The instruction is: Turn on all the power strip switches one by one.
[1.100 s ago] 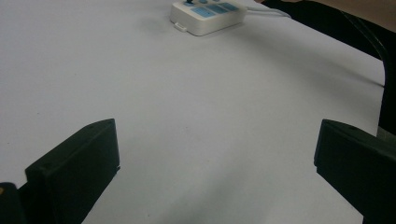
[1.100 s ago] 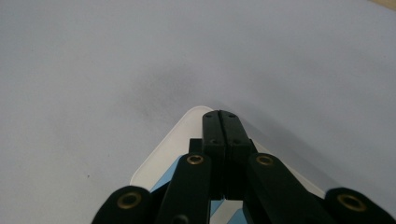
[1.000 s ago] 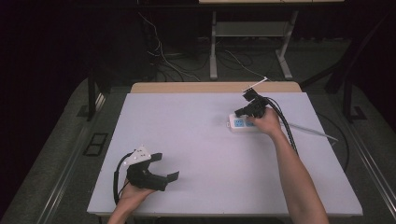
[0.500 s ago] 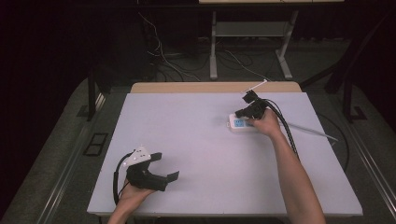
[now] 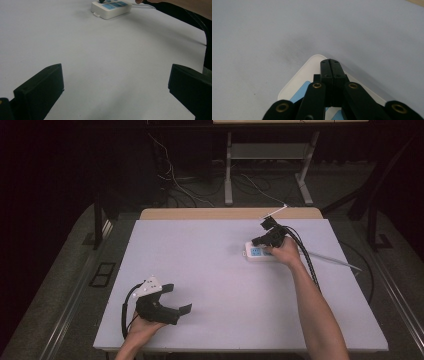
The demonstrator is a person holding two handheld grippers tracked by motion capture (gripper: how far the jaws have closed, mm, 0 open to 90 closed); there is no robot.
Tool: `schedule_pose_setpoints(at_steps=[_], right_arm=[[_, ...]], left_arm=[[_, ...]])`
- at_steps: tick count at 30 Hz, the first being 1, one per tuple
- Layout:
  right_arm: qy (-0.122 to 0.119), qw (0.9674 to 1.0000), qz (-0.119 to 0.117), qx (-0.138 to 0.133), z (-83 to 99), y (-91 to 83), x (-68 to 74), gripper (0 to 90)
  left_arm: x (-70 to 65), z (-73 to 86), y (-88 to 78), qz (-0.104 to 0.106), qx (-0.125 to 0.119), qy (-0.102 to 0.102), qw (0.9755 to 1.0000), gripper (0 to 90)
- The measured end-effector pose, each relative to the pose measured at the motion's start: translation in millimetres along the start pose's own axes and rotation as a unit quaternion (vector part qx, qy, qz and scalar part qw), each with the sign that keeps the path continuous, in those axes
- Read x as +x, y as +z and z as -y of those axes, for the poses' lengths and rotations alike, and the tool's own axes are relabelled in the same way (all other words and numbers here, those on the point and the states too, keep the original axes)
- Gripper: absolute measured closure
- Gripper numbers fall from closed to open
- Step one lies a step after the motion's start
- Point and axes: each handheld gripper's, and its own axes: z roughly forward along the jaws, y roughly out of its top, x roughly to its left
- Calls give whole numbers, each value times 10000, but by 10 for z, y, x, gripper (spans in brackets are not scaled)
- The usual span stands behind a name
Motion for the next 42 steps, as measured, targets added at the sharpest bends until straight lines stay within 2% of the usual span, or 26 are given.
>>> schedule_pose_setpoints(at_steps=[3,5,11,16,28,34,42], right_arm=[[14,10000,11,22,-4,-6,-4,900],[180,9997,-161,-85,0,-23,-36,900],[173,9993,-255,-223,-44,-105,-39,900],[157,9994,-193,-237,-63,-207,-52,900],[230,9994,-29,-267,-26,-419,-191,900],[240,9995,-1,-202,1,-434,-234,900],[296,9995,15,-92,20,-353,-257,900]], left_arm=[[4,1,-2,-9,-7,-6,10000,0],[3,1,-7,-5,-23,-24,10000,0],[7,1,-9,-12,-29,-38,10000,0],[-2,-2,-9,-5,-24,-4,10000,0],[-4,-2,1,-6,-2,-6,10000,0],[-5,-2,0,-2,-6,-4,10000,0],[3,-1,-12,-9,-27,-21,10000,0]])
